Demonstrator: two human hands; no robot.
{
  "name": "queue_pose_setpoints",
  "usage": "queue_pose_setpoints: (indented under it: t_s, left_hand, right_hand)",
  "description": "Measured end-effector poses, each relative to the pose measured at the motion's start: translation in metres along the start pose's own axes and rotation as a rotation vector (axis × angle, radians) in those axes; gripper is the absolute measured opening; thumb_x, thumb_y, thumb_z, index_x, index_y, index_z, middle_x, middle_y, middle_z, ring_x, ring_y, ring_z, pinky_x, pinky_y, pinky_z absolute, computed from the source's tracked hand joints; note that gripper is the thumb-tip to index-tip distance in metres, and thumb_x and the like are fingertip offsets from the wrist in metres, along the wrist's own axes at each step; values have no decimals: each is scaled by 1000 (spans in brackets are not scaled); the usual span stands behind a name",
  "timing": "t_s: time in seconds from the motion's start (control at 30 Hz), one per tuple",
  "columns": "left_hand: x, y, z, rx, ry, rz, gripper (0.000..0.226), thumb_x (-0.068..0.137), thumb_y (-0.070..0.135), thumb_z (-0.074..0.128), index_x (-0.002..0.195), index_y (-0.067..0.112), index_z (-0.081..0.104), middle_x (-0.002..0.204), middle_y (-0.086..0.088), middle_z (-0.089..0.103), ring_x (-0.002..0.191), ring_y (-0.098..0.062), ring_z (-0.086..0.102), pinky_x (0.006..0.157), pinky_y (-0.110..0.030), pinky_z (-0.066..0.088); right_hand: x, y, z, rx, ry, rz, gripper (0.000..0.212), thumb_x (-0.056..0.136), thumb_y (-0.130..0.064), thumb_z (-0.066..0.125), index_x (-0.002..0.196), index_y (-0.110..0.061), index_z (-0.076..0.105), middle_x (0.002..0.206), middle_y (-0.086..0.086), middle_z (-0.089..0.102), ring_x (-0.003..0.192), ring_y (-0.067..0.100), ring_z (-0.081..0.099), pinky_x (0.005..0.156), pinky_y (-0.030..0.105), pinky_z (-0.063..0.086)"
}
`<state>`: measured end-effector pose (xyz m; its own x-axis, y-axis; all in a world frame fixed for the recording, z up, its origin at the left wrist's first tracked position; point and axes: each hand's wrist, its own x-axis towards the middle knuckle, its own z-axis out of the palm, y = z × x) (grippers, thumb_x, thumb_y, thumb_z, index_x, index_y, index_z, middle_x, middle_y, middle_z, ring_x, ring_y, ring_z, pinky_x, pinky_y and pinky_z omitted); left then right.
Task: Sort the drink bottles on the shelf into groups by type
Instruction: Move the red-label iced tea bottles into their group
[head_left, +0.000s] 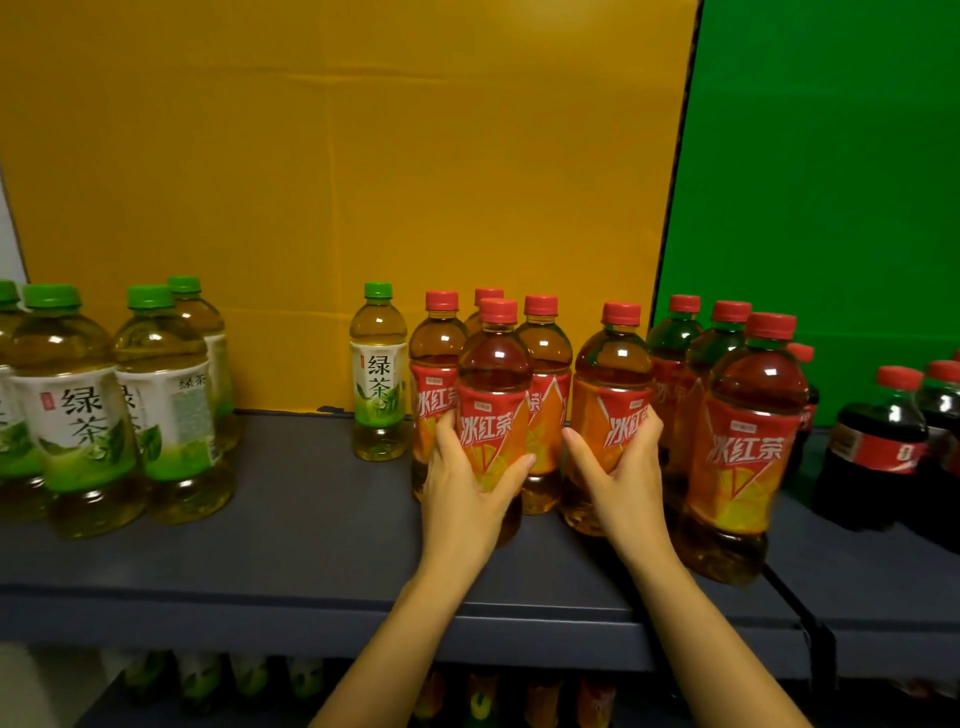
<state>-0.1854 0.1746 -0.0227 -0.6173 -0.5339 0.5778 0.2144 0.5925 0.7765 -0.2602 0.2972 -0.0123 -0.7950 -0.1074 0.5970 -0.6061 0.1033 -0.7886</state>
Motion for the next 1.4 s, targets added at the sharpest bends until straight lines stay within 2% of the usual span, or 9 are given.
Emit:
queue_pose_setpoints:
  t_s: [0.2,0.33,0.47,0.7,0.8,0.93,1.0,1.23,1.4]
  left_hand:
    - [5,7,-9,167,-10,-25,85,68,51,73,133,20,29,130,0,52,119,-21,51,95,-43,48]
    - [4,20,-20,300,54,17,80,71,68,58,132,21,36,128,6,46,120,-13,46,94,-35,45]
    - [3,20,-46,263,242,131,62,77,68,42,117,22,52,110,12,50,107,-7,48,88,-33,46]
    - [13,-28,-131,378,545,235,41,84,40,48,109,9,56,113,-8,51,107,-14,41,92,-20,31]
    - [19,-48,-164,372,607,190,50,83,34,51,121,2,47,127,-17,43,118,-21,35,99,-8,18]
    - [26,-68,-189,322,599,112,67,82,12,66,137,1,30,144,-17,29,135,-26,26,112,-32,22]
    - [27,-77,-198,304,545,86,75,81,8,67,141,1,22,145,-17,27,136,-29,28,112,-44,28]
    - [24,-91,-212,267,334,-28,79,80,14,69,141,2,21,141,-17,32,133,-28,32,109,-37,31]
    - [25,-96,-214,303,233,-34,84,83,16,65,146,4,11,151,-14,24,141,-24,17,113,-29,17]
  right_hand:
    - [-2,-5,-5,-92,27,-48,88,80,-27,69,147,-14,13,148,8,29,137,22,29,112,39,29]
    - [-14,-15,-9,-195,55,-153,88,87,-27,61,148,-15,-1,157,0,1,145,11,-1,117,25,5]
    - [-30,-35,-1,-204,133,-354,65,85,-31,52,142,-11,29,149,2,25,136,13,21,107,4,11]
    - [-47,-85,61,11,-57,-501,42,84,-20,51,126,-20,44,122,-13,43,121,-7,36,103,10,27]
    - [-47,-97,105,37,-243,-455,47,84,-17,54,130,-19,42,127,-9,44,122,-3,37,104,12,29]
    - [-33,-100,157,-39,-354,-335,62,87,-17,57,141,-14,26,141,0,31,133,9,27,113,26,24]
    - [-22,-100,176,-71,-356,-240,70,88,-14,58,144,-9,16,148,5,21,138,15,20,114,23,16]
    - [10,-82,225,-170,-208,49,94,82,-19,67,146,-5,1,154,14,10,143,28,10,115,35,13]
    - [24,-59,237,40,-183,237,102,78,-18,72,146,-10,-3,150,14,27,137,30,30,109,40,30]
